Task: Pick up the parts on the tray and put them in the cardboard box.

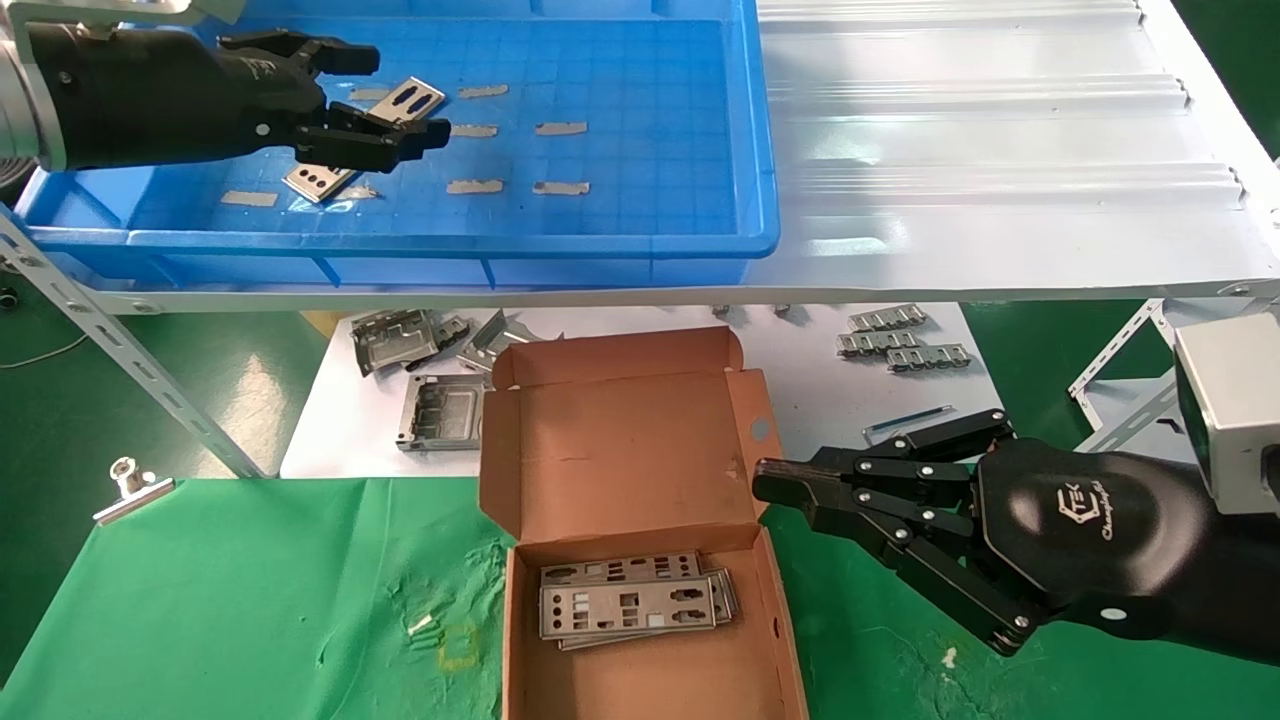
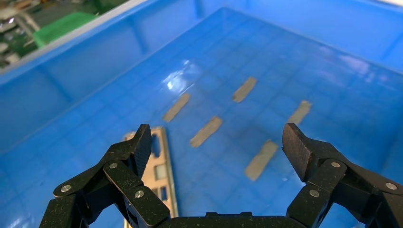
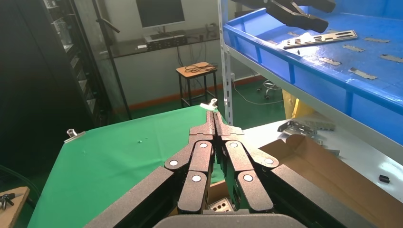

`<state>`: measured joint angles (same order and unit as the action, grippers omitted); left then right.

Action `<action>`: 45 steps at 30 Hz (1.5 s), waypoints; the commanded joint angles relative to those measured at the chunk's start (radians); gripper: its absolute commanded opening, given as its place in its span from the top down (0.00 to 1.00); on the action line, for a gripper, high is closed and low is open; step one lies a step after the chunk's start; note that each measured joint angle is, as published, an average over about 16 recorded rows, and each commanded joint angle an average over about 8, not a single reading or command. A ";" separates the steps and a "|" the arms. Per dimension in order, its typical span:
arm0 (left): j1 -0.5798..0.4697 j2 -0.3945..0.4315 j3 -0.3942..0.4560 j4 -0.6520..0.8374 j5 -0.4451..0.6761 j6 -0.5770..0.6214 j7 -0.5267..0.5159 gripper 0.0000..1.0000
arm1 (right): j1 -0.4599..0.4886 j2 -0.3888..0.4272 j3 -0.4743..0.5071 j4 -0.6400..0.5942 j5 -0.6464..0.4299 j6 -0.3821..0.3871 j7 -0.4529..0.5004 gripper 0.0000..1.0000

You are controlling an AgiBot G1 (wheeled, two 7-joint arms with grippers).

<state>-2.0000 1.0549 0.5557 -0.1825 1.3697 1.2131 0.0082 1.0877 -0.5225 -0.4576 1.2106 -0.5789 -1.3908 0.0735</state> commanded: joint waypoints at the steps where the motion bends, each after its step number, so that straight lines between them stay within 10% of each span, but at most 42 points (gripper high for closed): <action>1: -0.010 0.008 0.003 0.031 0.006 -0.015 -0.001 0.00 | 0.000 0.000 0.000 0.000 0.000 0.000 0.000 0.00; 12: -0.033 0.056 0.024 0.127 0.040 -0.085 0.005 0.05 | 0.000 0.000 0.000 0.000 0.000 0.000 0.000 0.00; 21: -0.037 0.077 0.020 0.168 0.035 -0.142 -0.004 0.99 | 0.000 0.000 0.000 0.000 0.000 0.000 0.000 0.00; 45: -0.038 0.099 0.037 0.196 0.059 -0.202 -0.095 1.00 | 0.000 0.000 0.000 0.000 0.000 0.000 0.000 0.00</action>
<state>-2.0389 1.1517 0.5892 0.0121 1.4235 1.0162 -0.0850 1.0877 -0.5225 -0.4576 1.2106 -0.5789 -1.3908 0.0735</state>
